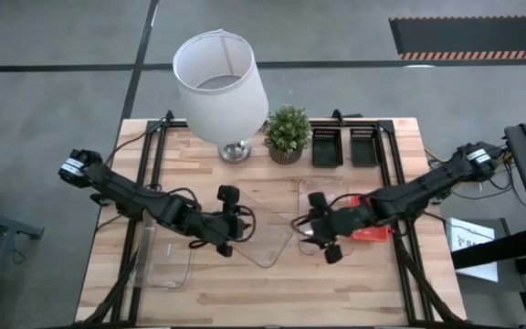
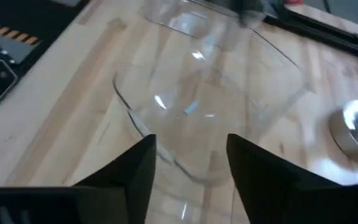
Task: Stack baskets by color
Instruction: Stack the middle transparent bin on the right transparent bin
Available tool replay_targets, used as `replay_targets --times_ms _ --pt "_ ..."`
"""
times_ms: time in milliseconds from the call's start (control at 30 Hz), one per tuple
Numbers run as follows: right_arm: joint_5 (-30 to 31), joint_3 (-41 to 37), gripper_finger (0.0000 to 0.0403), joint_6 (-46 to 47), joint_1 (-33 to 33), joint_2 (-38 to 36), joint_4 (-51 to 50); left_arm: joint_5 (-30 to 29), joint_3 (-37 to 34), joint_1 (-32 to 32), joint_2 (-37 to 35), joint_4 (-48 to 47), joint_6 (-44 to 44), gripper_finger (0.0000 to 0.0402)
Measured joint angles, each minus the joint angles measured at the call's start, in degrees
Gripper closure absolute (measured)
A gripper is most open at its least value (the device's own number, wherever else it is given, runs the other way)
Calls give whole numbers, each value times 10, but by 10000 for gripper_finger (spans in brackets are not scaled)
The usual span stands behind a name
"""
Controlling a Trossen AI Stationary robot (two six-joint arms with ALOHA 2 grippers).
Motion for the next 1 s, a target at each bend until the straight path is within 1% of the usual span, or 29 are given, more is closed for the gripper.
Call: replay_targets --times_ms 167,267,367,500,600,700,867,1000 --pt "-79 71 187 -52 -25 77 -30 -47 -45 0 -44 108 99 282" --pt "-125 114 183 -71 -37 121 -68 -69 -78 -2 -78 175 158 282" --pt "-148 146 184 -91 -44 158 -99 -82 -118 -2 -115 263 203 282" --pt "-163 173 184 -108 -50 201 -125 -84 -183 1 -155 386 217 282" --pt "-176 188 183 -114 -54 225 -125 -84 -223 1 -177 439 218 282" --pt "-211 203 184 -115 -61 244 -124 -84 -245 1 -194 460 218 282" --pt "-224 216 184 -119 -73 280 -126 -84 -262 1 -211 477 218 282" --pt "-261 217 184 -122 -81 307 -117 -84 -263 1 -215 485 225 282"
